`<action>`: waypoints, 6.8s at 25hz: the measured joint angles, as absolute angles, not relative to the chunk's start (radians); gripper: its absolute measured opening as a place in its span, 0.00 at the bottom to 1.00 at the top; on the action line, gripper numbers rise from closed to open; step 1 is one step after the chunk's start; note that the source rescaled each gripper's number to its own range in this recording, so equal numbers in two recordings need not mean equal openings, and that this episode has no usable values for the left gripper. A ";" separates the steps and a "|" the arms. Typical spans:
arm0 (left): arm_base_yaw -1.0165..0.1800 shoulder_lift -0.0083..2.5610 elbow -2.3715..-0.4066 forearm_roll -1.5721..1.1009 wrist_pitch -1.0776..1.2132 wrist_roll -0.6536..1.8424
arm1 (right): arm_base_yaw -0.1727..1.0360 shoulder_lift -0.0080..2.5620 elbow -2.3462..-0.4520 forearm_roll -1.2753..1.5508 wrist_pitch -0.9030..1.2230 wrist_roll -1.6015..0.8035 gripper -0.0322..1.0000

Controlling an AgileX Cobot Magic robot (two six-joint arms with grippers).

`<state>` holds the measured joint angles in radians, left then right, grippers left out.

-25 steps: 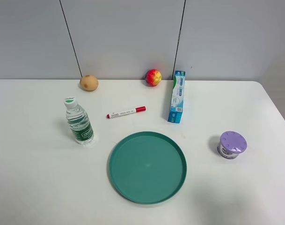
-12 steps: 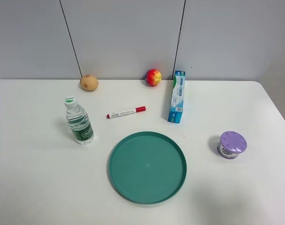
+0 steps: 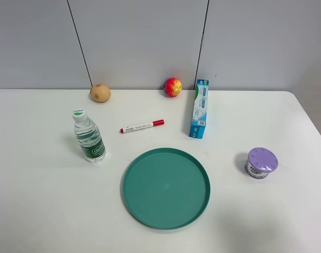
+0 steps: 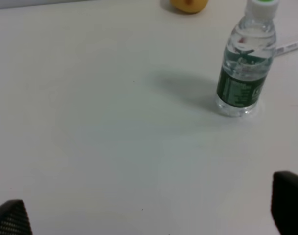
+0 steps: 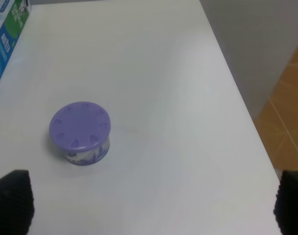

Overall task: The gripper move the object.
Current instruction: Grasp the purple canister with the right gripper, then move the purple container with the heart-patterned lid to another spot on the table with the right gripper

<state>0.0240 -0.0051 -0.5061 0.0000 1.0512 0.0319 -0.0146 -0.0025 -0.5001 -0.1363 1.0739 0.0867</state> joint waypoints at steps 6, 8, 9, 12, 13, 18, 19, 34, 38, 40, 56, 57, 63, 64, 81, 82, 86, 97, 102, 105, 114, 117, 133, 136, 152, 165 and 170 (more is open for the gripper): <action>0.024 -0.005 -0.506 0.000 1.051 0.032 | -0.015 0.095 -0.574 -0.137 1.151 0.083 1.00; 0.024 -0.005 -0.506 0.000 1.051 0.033 | -0.015 0.162 -0.602 -0.137 1.166 0.072 1.00; 0.024 -0.005 -0.506 0.000 1.051 0.033 | -0.015 0.205 -0.614 -0.137 1.173 0.067 1.00; 0.024 -0.005 -0.506 0.000 1.051 0.033 | -0.015 0.330 -0.654 -0.136 1.182 0.064 1.00; 0.024 -0.005 -0.506 0.000 1.051 0.033 | -0.015 0.375 -0.667 -0.136 1.182 0.062 1.00; 0.024 -0.005 -0.506 0.000 1.051 0.033 | -0.015 0.559 -0.706 -0.132 1.182 0.059 1.00; 0.024 -0.005 -0.506 0.000 1.051 0.033 | -0.015 0.594 -0.711 -0.129 1.182 0.058 1.00; 0.024 -0.005 -0.506 0.000 1.051 0.033 | -0.015 0.891 -0.744 -0.093 1.076 -0.014 1.00; 0.024 -0.005 -0.506 0.000 1.051 0.033 | -0.015 1.015 -0.744 -0.024 0.980 -0.014 1.00; 0.024 -0.005 -0.506 0.000 1.051 0.033 | -0.015 1.074 -0.744 0.000 0.927 -0.014 1.00; 0.024 -0.005 -0.506 0.000 1.051 0.033 | -0.011 1.440 -0.745 0.024 0.635 -0.014 1.00; 0.024 -0.005 -0.506 0.000 1.051 0.033 | -0.004 1.457 -0.745 0.024 0.624 -0.014 1.00; 0.024 -0.005 -0.506 0.000 1.051 0.033 | 0.054 1.557 -0.745 0.047 0.535 -0.014 1.00; 0.024 -0.005 -0.506 0.000 1.051 0.033 | 0.060 1.573 -0.745 0.048 0.525 -0.014 1.00; 0.024 -0.005 -0.506 0.000 1.051 0.033 | 0.067 1.684 -0.745 0.047 0.469 -0.012 1.00; 0.024 -0.005 -0.506 0.000 1.051 0.033 | 0.067 1.694 -0.745 0.047 0.463 -0.012 1.00; 0.024 -0.005 -0.506 0.000 1.051 0.033 | 0.067 1.722 -0.745 0.047 0.457 -0.012 1.00; 0.024 -0.005 -0.506 0.000 1.051 0.033 | 0.067 1.734 -0.745 0.047 0.442 -0.011 0.03; 0.024 -0.005 -0.506 0.000 1.051 0.033 | 0.067 1.734 -0.747 0.046 0.471 -0.012 0.05; 0.024 -0.005 -0.506 0.000 1.051 0.033 | 0.067 1.733 -0.761 0.046 0.516 -0.012 0.05; 0.024 -0.005 -0.506 0.000 1.051 0.033 | 0.110 1.629 -0.964 0.020 0.803 -0.100 0.05; 0.024 -0.005 -0.506 0.000 1.051 0.033 | 0.170 1.616 -1.063 0.019 0.892 -0.141 0.05; 0.024 -0.005 -0.506 0.000 1.051 0.033 | 0.686 1.760 -1.606 0.081 1.189 -0.326 0.05; 0.024 -0.005 -0.506 0.000 1.051 0.033 | 0.775 1.847 -1.724 0.081 1.215 -0.330 0.05; 0.024 -0.005 -0.506 0.000 1.051 0.033 | 1.071 2.170 -2.004 0.127 1.226 -0.467 0.05; 0.024 -0.005 -0.506 0.000 1.051 0.033 | 1.123 2.317 -2.005 0.126 1.164 -0.674 0.05; 0.024 -0.005 -0.506 0.000 1.051 0.033 | 1.123 2.342 -2.005 0.125 1.081 -0.698 0.05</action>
<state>0.0240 -0.0051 -0.5061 0.0000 1.0512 0.0329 1.1234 2.3415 -2.0050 0.1250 1.0810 -0.6984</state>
